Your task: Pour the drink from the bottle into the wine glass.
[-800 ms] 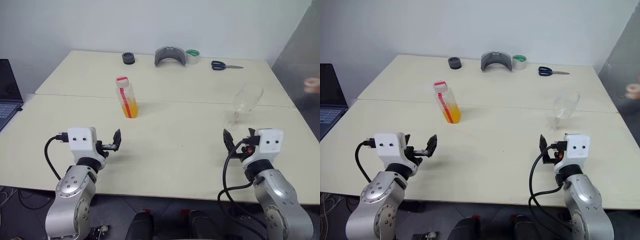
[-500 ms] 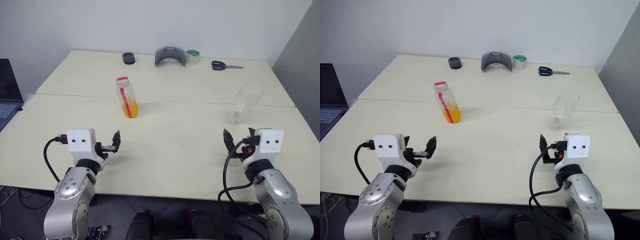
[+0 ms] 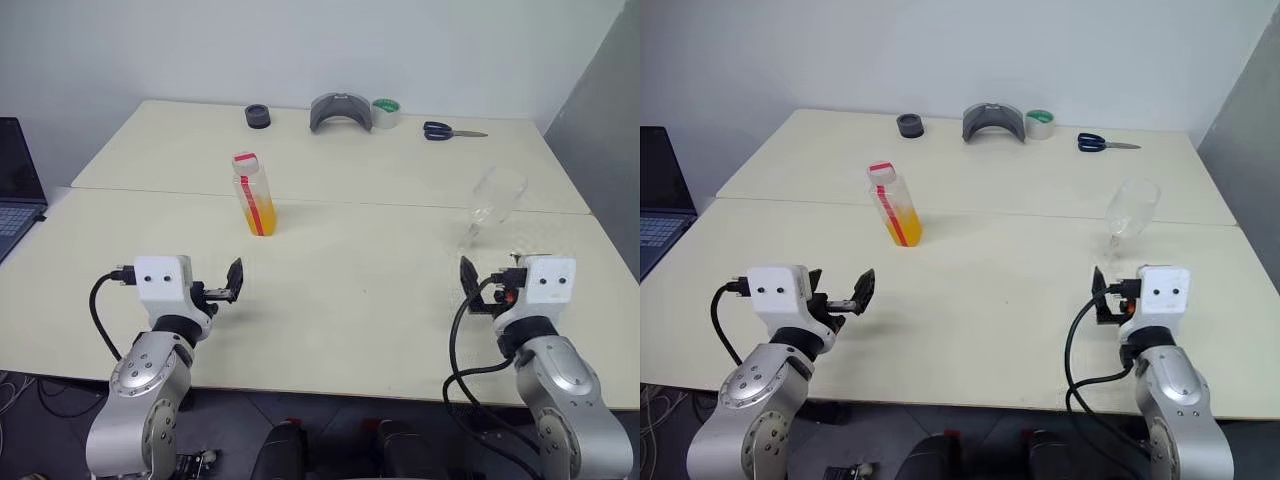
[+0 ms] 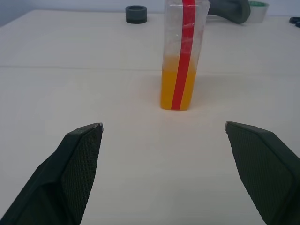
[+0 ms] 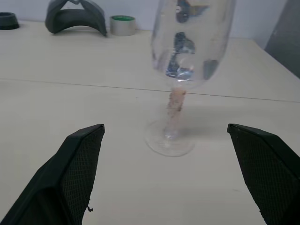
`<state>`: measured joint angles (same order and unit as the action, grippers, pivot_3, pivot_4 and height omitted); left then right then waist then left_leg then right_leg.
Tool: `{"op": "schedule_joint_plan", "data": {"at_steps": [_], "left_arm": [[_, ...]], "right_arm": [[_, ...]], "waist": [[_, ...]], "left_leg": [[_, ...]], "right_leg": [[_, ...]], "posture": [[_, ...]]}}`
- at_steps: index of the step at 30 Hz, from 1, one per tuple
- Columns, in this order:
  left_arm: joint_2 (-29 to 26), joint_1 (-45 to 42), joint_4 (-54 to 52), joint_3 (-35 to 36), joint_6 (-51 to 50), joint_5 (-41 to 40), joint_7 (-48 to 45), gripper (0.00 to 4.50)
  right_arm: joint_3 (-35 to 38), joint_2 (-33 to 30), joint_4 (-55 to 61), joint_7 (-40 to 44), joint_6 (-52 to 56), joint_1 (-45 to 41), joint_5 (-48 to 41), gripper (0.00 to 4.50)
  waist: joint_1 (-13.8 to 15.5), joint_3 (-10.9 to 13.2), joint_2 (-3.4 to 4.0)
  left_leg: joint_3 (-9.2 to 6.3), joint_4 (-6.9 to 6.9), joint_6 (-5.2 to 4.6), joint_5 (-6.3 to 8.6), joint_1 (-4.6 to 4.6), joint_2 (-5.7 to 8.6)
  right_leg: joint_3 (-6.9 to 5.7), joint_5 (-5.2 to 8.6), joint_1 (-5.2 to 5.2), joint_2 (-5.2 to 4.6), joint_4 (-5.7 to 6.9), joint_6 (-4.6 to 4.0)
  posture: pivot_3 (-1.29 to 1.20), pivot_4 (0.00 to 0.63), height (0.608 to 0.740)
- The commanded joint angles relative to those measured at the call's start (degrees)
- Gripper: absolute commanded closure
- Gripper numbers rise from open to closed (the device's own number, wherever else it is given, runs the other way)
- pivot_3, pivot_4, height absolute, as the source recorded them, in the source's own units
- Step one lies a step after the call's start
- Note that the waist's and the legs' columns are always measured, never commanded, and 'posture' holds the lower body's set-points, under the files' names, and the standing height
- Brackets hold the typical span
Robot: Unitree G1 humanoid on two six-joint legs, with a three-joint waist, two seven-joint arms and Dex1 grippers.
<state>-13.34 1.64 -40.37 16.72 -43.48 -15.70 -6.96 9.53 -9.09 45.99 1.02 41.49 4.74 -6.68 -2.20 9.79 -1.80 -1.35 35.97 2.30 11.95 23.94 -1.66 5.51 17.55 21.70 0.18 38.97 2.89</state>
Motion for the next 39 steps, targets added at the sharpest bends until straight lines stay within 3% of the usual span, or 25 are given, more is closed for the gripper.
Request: {"op": "schedule_joint_plan", "data": {"at_steps": [1, 9, 15, 20, 25, 39], "left_arm": [[-0.6, -0.6, -1.8, 0.1, 0.4, -0.6, 0.0, 0.00], [-1.2, -1.9, -0.6, -0.6, 0.3, -0.1, 0.4, 0.00], [-1.4, -8.4, 5.9, -2.4, 1.8, 0.8, 0.7, 0.00], [-1.0, -12.8, 10.0, -3.1, 3.2, 1.3, 1.4, 0.00], [-1.8, -16.1, 12.7, -3.2, 4.6, 2.2, 1.8, 0.00], [-4.8, -25.2, 23.0, -3.8, 7.7, 2.0, -1.2, 0.00]], "right_arm": [[0.8, -0.3, 2.6, -0.7, -0.1, -1.4, 0.5, 0.02], [-0.3, -0.8, 1.8, 2.5, 0.2, -2.5, -1.6, 0.02], [2.0, -10.0, -7.3, 26.1, 1.3, -15.8, -22.0, 0.02], [1.1, -15.2, -12.6, 34.5, 3.6, -24.6, -31.8, 0.02], [-0.3, -16.3, -15.3, 36.2, 5.8, -30.1, -37.2, 0.02], [-2.8, -14.7, -15.9, 32.6, 3.5, -31.1, -36.7, 0.02]], "waist": [[-0.1, 0.0, 0.00], [0.0, 0.0, -0.01], [-0.6, 0.1, -0.03], [-0.6, 0.2, -0.14], [-0.5, 0.2, -0.16], [-0.4, 0.2, -0.16]], "left_leg": [[0.00, 0.00, 0.00, 0.00, 0.00, 0.00], [-0.01, -0.01, 0.00, 0.00, 0.02, -0.01], [0.03, 0.03, 0.00, 0.00, -0.03, 0.06], [0.00, -0.02, 0.00, 0.02, 0.06, 0.06], [-0.03, -0.02, 0.03, 0.04, 0.31, 0.06], [-0.05, 0.03, 0.06, 0.04, 0.56, 0.05]], "right_leg": [[0.01, 0.00, 0.01, 0.00, 0.00, 0.00], [0.00, 0.01, 0.02, 0.00, -0.01, -0.01], [0.01, -0.04, -0.03, 0.10, -0.01, 0.06], [-0.14, -0.14, -0.05, 0.15, -0.05, -0.24], [-0.18, -0.16, 0.16, 0.21, -0.03, -0.28], [-0.21, -0.18, 0.39, 0.17, 0.00, -0.26]], "posture": [[0.00, 0.150, 0.740], [0.00, 0.150, 0.740], [0.00, 0.150, 0.740], [0.00, 0.150, 0.740], [0.00, 0.150, 0.740], [0.00, 0.150, 0.740]]}}
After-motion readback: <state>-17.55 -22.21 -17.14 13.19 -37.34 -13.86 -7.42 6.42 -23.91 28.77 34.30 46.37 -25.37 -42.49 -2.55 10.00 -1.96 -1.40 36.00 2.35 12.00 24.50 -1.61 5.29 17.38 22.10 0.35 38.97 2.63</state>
